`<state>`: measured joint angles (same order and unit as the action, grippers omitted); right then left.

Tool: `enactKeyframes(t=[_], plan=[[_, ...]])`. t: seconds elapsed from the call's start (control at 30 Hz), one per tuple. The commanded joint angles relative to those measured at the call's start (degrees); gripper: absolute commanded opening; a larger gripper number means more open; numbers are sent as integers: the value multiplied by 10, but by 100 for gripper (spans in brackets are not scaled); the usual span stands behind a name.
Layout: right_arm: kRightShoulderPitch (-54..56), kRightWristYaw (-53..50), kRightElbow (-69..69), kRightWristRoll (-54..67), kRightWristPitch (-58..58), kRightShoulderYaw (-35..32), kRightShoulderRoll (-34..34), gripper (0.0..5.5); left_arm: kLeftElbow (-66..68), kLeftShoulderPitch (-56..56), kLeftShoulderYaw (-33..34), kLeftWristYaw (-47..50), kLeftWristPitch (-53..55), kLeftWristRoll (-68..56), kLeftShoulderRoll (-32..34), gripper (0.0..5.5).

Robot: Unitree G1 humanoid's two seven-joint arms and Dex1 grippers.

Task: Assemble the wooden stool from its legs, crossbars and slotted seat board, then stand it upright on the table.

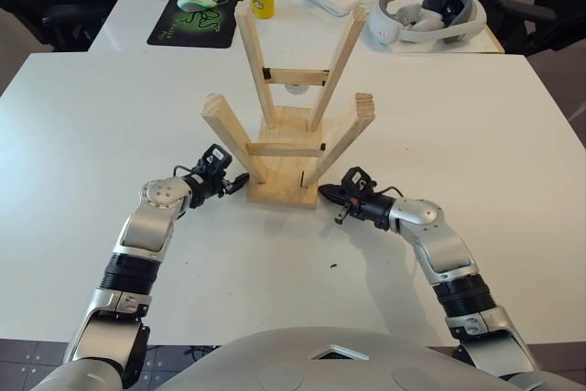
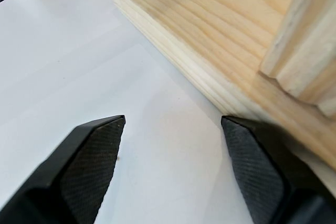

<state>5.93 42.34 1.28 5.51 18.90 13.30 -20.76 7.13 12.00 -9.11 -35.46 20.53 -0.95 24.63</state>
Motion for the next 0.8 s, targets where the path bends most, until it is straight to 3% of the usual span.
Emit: enactKeyframes(t=[0.03,0.27,0.37,0.53,0.63,0.8], plan=[[18,-11,26,-6,1,7,13,2,-14,2,-15,-17,3,-4,-4,342],[7,-25,18,-7,-5,0,3,2,-27,-31,28,7,-10,28,68,342],[-2,-29,7,8,-2,-14,6,2,-40,-78,46,-37,-33,14,114,342],[-20,-52,5,20,-21,-48,13,0,-80,-122,107,-191,-65,-126,150,269],[-28,-66,1,32,-30,-74,14,0,-116,-135,131,-286,-6,-216,186,219],[-33,-67,6,46,-40,-100,13,0,-236,-145,150,-318,142,-358,211,138]])
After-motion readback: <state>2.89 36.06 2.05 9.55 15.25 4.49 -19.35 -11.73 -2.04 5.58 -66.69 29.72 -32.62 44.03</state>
